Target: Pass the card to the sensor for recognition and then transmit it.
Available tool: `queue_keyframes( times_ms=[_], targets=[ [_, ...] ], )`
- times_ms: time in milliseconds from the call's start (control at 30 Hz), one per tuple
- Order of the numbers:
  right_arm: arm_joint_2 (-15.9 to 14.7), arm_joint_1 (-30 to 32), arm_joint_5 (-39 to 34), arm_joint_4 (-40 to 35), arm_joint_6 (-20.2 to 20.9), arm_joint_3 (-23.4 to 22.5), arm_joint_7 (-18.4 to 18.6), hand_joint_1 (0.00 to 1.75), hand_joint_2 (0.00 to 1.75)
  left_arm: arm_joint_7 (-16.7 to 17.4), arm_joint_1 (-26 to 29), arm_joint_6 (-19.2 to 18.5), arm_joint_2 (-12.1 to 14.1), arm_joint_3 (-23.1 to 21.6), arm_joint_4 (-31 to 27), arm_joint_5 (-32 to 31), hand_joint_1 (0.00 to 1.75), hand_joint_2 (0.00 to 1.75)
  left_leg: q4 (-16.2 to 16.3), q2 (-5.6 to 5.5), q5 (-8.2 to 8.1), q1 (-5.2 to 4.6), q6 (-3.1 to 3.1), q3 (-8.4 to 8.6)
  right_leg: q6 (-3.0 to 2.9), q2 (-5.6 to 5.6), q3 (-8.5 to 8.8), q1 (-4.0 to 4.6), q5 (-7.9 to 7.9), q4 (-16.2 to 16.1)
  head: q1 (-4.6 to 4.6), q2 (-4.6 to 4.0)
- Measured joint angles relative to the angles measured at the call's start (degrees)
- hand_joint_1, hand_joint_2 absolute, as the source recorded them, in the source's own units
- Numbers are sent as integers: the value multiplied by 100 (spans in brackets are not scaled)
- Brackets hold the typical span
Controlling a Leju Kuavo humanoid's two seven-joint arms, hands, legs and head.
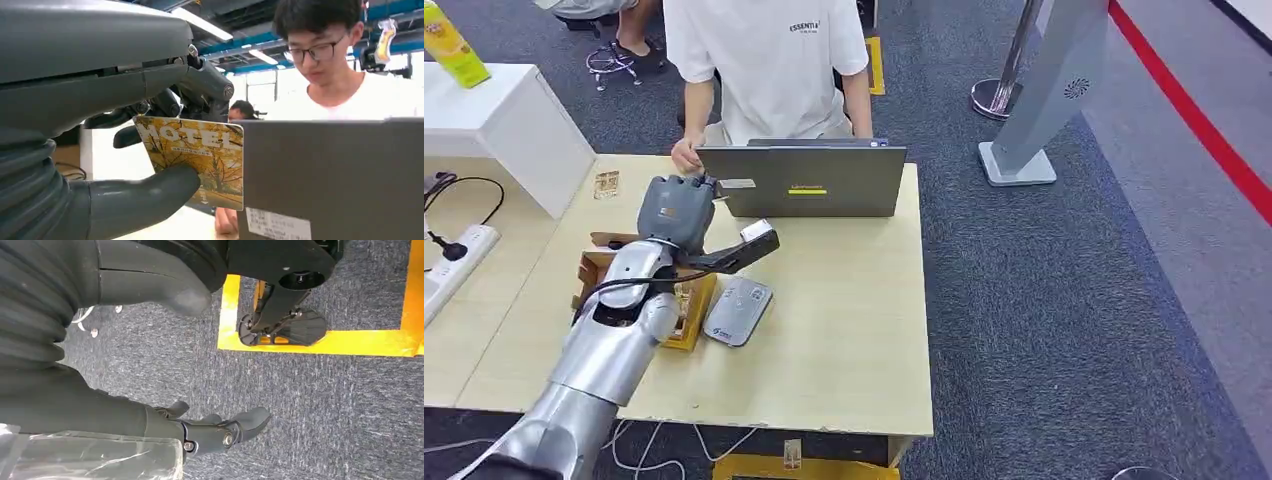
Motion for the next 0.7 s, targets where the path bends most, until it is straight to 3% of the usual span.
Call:
queue_keyframes(
  times_ms=[300,567,700],
  targets=[
    [50,6,-68,0,-15,-103,35,0,175,37,137,-135,81,-199,-45,183,175,175,-1,0,0,-1,0,0,0,0,2,0,0,0,0,0],
    [77,31,-125,0,-28,-232,33,0,175,127,662,-129,289,-450,-819,286,175,175,-3,5,0,0,0,-2,0,3,0,0,-1,0,0,0],
    [94,40,-208,0,-39,-314,-33,0,175,70,1179,-46,492,-535,-1555,299,175,175,-4,13,-2,0,-1,-1,-1,9,-1,0,-2,0,2,0]
  ],
)
